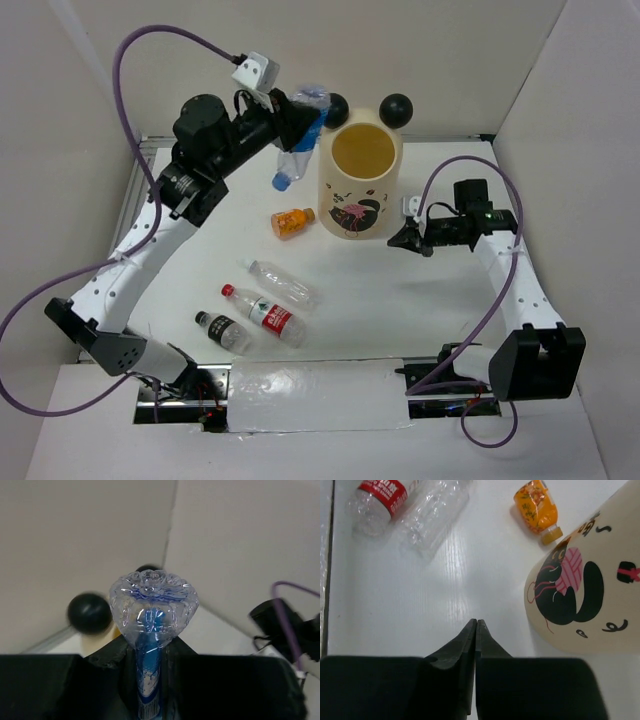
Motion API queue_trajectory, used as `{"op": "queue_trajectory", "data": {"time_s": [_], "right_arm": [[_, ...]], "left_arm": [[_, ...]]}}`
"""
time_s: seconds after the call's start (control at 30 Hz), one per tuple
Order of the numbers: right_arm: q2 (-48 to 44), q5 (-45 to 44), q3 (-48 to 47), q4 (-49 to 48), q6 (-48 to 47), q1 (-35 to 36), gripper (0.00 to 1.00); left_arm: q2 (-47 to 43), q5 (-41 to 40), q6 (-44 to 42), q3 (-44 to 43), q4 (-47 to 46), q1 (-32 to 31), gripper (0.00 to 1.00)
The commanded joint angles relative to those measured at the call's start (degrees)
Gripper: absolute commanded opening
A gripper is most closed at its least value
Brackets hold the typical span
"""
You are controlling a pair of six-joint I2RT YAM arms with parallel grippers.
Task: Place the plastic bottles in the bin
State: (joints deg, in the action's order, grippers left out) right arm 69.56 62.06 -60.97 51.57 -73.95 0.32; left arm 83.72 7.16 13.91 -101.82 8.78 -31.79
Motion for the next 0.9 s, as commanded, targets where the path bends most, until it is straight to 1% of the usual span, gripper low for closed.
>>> {"op": "queue_trajectory", "data": {"time_s": [0.0, 0.03, 0.1, 0.13, 0.2, 0.27, 0.37, 0.43, 0.5, 0.57, 0.63, 0.73, 0.77, 0.8, 0.83, 0.87], "right_arm": [[-1.80, -1.86, 2.08, 1.95, -1.81, 0.47, 0.00], [-2.41, -1.86, 3.48, 1.95, -1.81, 0.47, 0.00], [-2.94, -2.38, 5.15, 0.56, -1.81, 0.47, 0.00], [-3.55, -2.39, 6.64, 0.55, -1.81, 0.47, 0.00], [-4.08, -3.00, 7.79, 0.03, -1.81, 0.47, 0.00], [-4.08, -3.70, 8.50, 0.63, -1.81, 0.47, 0.00], [-4.08, -4.23, 9.64, 0.64, -2.34, -0.14, 0.00], [-4.08, -4.23, 10.16, 0.64, -2.34, -0.14, 0.00], [-3.56, -4.23, 10.17, 0.64, -2.34, -0.67, 0.00], [-3.55, -3.70, 10.17, 0.64, -2.34, -0.67, 0.01], [-3.55, -3.70, 10.17, 0.64, -2.34, -1.19, 0.05], [-3.55, -3.70, 10.70, 0.64, -2.34, -1.20, 0.51], [-3.55, -3.70, 10.70, 0.64, -3.55, -1.20, 0.81], [-3.55, -3.70, 10.70, 0.64, -3.57, -1.20, 0.95], [-3.55, -3.70, 10.70, 0.64, -4.61, -1.20, 1.00], [-3.55, -3.70, 10.70, 1.33, -6.19, -1.20, 1.00]], "left_arm": [[1.27, 10.04, 0.77, 3.81, -20.46, -3.18, 0.01], [1.27, 10.07, -0.80, 7.30, -25.51, -4.06, 0.01], [2.67, 10.07, -2.21, 10.14, -34.40, -6.35, 0.00], [3.37, 10.07, -3.70, 12.33, -43.23, -6.88, 0.00], [5.99, 7.28, -4.24, 13.05, -50.23, -8.02, 0.00], [8.37, 6.73, -4.95, 10.70, -54.89, -8.73, 0.00], [12.16, 5.50, -5.56, 7.09, -57.02, -9.86, 0.00], [14.70, 3.49, -7.74, 5.50, -57.55, -10.48, 0.00], [15.85, 1.90, -9.42, 5.49, -60.61, -10.48, 0.00], [16.99, -1.87, -11.62, 7.24, -63.69, -11.01, 0.00], [19.19, -2.41, -12.85, 8.48, -66.33, -11.01, 0.00], [22.69, -3.91, -13.47, 7.51, -65.73, -11.01, 0.00], [23.41, -4.43, -14.17, 6.90, -65.73, -11.53, 0.02], [24.20, -4.43, -14.70, 6.90, -65.73, -11.54, 0.09], [25.34, -4.43, -15.22, 7.59, -66.25, -11.54, 0.24], [25.87, -4.43, -15.93, 8.21, -67.30, -11.54, 0.32]]}}
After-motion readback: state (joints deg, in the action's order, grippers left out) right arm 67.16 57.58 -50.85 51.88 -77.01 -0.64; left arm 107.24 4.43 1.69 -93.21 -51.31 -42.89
